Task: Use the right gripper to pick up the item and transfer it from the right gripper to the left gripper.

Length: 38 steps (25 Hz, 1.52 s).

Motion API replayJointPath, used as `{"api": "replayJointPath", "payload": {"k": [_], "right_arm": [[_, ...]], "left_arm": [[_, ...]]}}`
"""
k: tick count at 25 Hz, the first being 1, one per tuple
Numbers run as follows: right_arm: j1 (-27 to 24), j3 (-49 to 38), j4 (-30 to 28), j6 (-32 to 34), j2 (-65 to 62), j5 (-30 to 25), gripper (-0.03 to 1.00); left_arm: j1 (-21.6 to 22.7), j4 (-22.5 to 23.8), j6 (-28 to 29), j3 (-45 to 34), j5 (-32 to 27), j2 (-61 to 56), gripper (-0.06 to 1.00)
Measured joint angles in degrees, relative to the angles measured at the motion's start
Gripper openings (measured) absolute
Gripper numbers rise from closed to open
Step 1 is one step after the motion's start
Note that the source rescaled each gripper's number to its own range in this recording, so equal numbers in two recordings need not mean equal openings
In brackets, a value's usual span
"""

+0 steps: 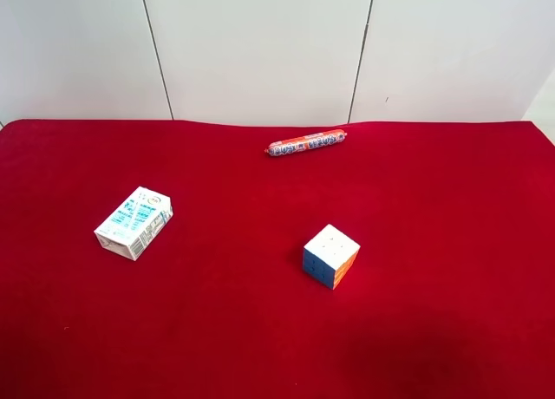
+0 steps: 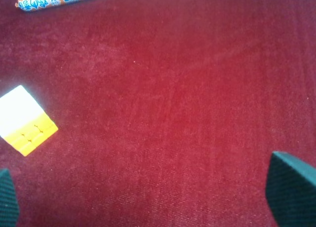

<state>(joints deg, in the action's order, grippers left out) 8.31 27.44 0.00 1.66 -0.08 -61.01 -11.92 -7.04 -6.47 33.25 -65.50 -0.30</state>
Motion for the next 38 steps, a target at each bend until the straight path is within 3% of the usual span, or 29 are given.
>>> {"api": "replayJointPath", "payload": {"k": [6,14,25,28,34,38], "right_arm": [[0.0,0.0,0.0,0.0,0.0,0.0,0.99],[0.0,0.0,0.0,0.0,0.0,0.0,0.98],[0.0,0.0,0.0,0.0,0.0,0.0,0.98],[0.0,0.0,0.0,0.0,0.0,0.0,0.98],[0.0,0.0,0.0,0.05,0.0,0.0,0.98],[0.0,0.0,0.0,0.05,0.0,0.0,0.98]], "left_arm": [[0.0,0.7,1.37,-3.96,3.99,0.0,1.0],[0.0,4.32,6.47,-4.0,4.17,0.0,1.0],[0.13,4.44,6.47,-4.0,4.23,0.0,1.0],[2.08,4.44,6.47,-4.0,4.23,0.0,1.0],[11.16,4.44,6.47,-4.0,4.23,0.0,1.0],[14.39,4.44,6.47,-4.0,4.23,0.0,1.0]]}}
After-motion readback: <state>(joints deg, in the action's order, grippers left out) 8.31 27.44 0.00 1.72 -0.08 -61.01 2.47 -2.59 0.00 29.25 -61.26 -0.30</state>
